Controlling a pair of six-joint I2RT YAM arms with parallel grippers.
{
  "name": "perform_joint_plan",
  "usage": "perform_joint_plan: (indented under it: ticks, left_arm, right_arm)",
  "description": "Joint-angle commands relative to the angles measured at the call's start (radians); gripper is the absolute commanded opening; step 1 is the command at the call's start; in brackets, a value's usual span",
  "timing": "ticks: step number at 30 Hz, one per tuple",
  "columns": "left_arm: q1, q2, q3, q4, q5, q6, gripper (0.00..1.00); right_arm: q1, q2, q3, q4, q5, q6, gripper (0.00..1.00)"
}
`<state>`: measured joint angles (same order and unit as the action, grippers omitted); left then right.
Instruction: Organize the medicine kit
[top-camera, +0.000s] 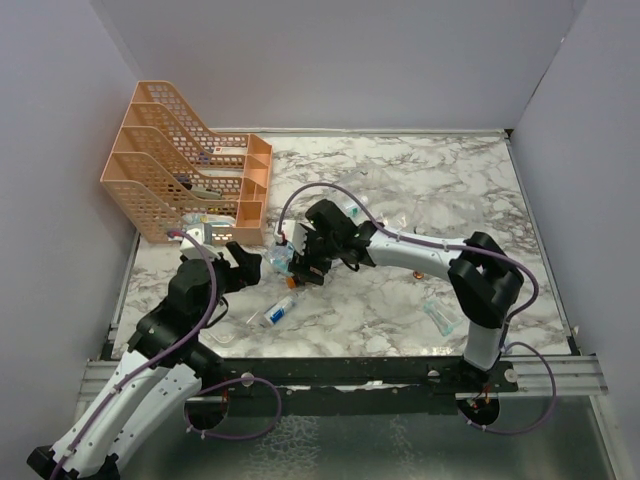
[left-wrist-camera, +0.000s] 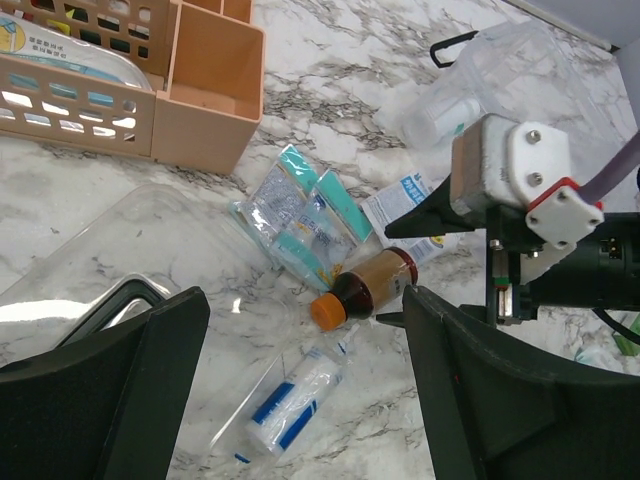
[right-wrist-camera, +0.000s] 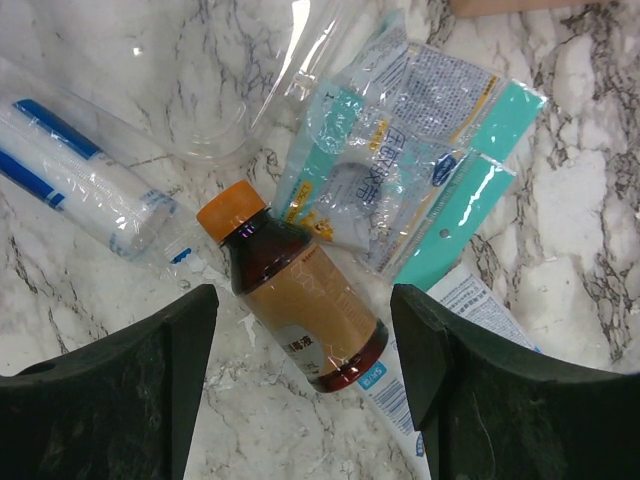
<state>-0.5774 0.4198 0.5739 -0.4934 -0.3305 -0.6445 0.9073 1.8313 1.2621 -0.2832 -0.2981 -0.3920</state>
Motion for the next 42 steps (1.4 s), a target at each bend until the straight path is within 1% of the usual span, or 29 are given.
perform_joint_plan:
  ticks: [1,5,11,15,18,21,25,29,34,39,42]
  left_arm:
    - [0.0,-0.003,0.026,-0.009,-0.01,0.009,0.82]
    - [-0.001,-0.019,0.016,-0.009,-0.015,-0.007,0.83]
    - [-0.001,-0.03,0.012,-0.01,-0.021,-0.014,0.83]
    - [-0.001,-0.033,0.011,-0.009,-0.021,-0.016,0.84]
    - [-0.001,-0.027,0.01,-0.009,-0.015,-0.018,0.84]
    - [-0.001,-0.015,0.011,-0.008,-0.011,-0.021,0.84]
    - [-0.001,-0.004,0.01,-0.008,-0.003,-0.024,0.84]
    - [0.0,-0.005,0.009,-0.008,-0.002,-0.029,0.84]
    - [-0.001,-0.009,0.006,-0.008,-0.006,-0.032,0.84]
    - [-0.001,-0.008,0.007,-0.008,-0.005,-0.032,0.84]
    - [-0.001,-0.003,0.007,-0.008,-0.004,-0.033,0.84]
  right_arm:
    - [0.014,0.056,0.072,-0.122,0.004,-0.046,0.69]
    - [0.016,0.105,0.12,-0.183,0.026,-0.033,0.66]
    - [0.019,0.126,0.124,-0.183,0.054,-0.012,0.63]
    - [0.019,0.121,0.113,-0.23,0.054,0.004,0.62]
    - [0.019,0.106,0.09,-0.259,0.06,0.043,0.57]
    - [0.019,0.078,0.048,-0.243,0.049,0.086,0.53]
    - [0.019,0.04,0.005,-0.191,-0.006,0.144,0.54]
    - [0.02,0.048,0.028,-0.156,-0.019,0.177,0.55]
    - [0.021,0.107,0.09,-0.169,0.019,0.204,0.55]
    - [0.032,0.132,0.13,-0.192,0.041,0.224,0.55]
    - [0.034,0.154,0.16,-0.229,0.028,0.232,0.52]
